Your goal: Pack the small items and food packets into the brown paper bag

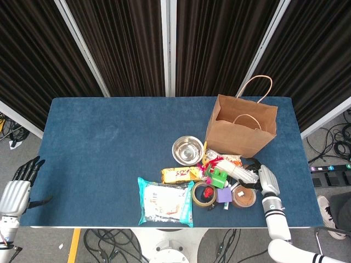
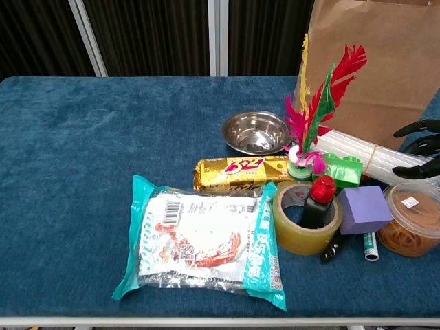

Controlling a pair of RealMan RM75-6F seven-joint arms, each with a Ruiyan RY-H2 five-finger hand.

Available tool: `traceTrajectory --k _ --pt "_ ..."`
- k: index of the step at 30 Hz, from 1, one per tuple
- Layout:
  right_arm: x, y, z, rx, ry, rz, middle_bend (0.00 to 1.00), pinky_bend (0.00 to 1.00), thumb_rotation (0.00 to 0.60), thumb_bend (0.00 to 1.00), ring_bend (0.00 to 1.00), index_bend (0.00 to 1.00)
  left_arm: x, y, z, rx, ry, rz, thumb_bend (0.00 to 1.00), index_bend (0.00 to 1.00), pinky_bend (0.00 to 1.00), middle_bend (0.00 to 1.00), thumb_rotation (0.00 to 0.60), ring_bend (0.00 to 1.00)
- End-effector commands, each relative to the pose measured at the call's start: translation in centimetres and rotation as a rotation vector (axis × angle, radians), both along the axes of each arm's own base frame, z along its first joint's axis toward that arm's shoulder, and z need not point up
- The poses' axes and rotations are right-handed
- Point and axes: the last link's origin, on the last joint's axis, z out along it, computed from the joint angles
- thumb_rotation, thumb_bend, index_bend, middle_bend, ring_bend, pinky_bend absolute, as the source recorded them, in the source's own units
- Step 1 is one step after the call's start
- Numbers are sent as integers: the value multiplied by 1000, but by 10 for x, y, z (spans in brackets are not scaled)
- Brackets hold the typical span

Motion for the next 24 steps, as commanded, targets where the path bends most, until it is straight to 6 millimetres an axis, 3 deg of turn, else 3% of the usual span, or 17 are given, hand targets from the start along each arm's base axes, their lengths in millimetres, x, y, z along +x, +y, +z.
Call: traceTrajectory --k 1,11,24 --pt "1 -1 1 -4 8 5 415 354 600 190 299 256 -3 -5 2 -2 -3 1 87 80 119 56 600 0" --pt "4 4 16 -41 36 36 453 398 600 251 336 304 -4 -7 2 -11 -12 -4 87 80 119 56 600 0" --pt "9 32 89 -290 135 159 455 398 600 255 336 306 8 0 -5 -17 -13 -25 86 80 119 56 600 0"
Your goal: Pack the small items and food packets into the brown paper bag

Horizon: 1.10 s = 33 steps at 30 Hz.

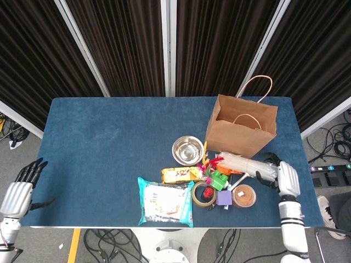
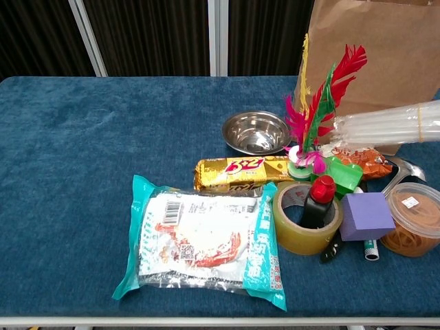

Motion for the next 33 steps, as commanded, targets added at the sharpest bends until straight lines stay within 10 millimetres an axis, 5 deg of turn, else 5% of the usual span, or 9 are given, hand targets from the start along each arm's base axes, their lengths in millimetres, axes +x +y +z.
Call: traceTrajectory --k 1,19,26,33 --pt "1 15 24 -64 15 32 456 398 600 256 336 306 4 2 -1 0 0 -8 86 80 119 56 600 0" --pt "53 71 118 -261 73 264 469 432 600 270 347 336 27 9 -5 1 5 -54 87 80 119 56 600 0" --pt "70 66 148 -362 76 333 473 433 600 267 348 344 32 11 -7 1 8 -59 86 80 119 55 600 0" --pt "85 37 172 -451 87 385 472 434 600 258 348 344 31 12 -6 2 16 -57 87 80 119 55 600 0"
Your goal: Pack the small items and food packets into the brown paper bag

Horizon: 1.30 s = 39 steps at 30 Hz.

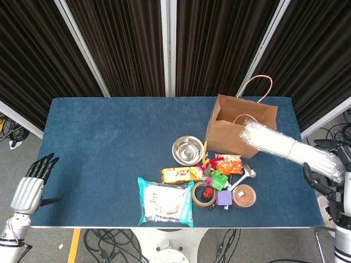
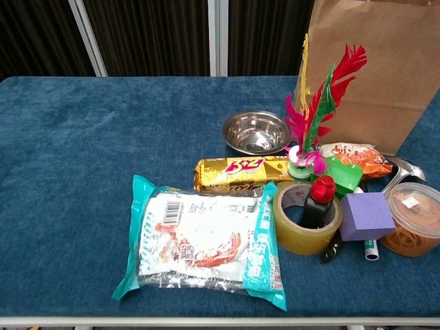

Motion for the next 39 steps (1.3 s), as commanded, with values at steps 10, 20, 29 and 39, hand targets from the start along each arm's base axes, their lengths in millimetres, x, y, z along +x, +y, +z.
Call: traceTrajectory --k 10,20,29,39 --pt "-8 -76 32 -26 64 -28 473 436 600 247 348 344 -7 2 -2 -8 -4 23 87 80 119 56 600 0" --pt "-36 -128 36 90 161 -84 474 439 600 244 348 344 -10 8 -10 -23 -2 31 86 80 119 55 600 0" --pt "-35 -158 7 220 221 -88 474 441 600 245 348 344 -16 11 -13 -21 6 48 86 80 119 55 600 0" --pt "-27 -177 -22 296 213 -82 470 441 600 180 348 345 -23 11 -13 -20 6 68 86 80 119 55 600 0"
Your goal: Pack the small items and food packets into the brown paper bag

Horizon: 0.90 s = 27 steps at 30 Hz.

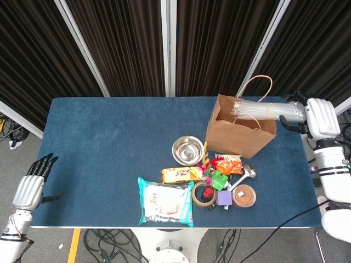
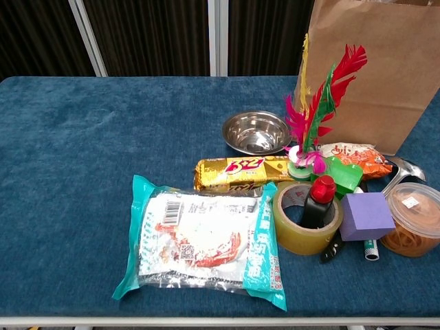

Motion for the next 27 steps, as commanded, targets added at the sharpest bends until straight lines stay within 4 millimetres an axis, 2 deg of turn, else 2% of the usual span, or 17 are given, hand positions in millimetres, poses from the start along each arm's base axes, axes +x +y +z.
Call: traceTrajectory --k 1,4,8,9,16,19,27 --pt "2 -5 -8 28 -8 -8 458 439 600 105 342 338 -2 -1 0 1 -1 6 86 80 119 55 600 0" --pt "8 -7 -14 63 -32 11 384 371 600 1 269 264 -5 -5 2 0 -3 8 87 80 119 55 600 0" --pt "15 -9 -14 74 -17 53 215 157 600 0 93 123 -9 -10 4 -1 -8 10 87 80 119 55 600 0" --pt "16 -9 -14 64 -24 62 193 129 600 0 70 104 -10 -11 5 1 -9 9 87 80 119 55 600 0" --pt "23 -3 -6 -2 -72 107 182 119 600 0 62 93 -12 -14 8 0 -12 2 87 80 119 56 600 0" --pt "34 3 4 -43 -95 157 182 118 600 0 64 93 -10 -12 7 -1 -12 -5 87 80 119 55 600 0" --pt "93 25 44 -179 -135 358 203 125 600 0 76 88 -2 -8 4 -6 -3 -21 86 80 119 56 600 0"
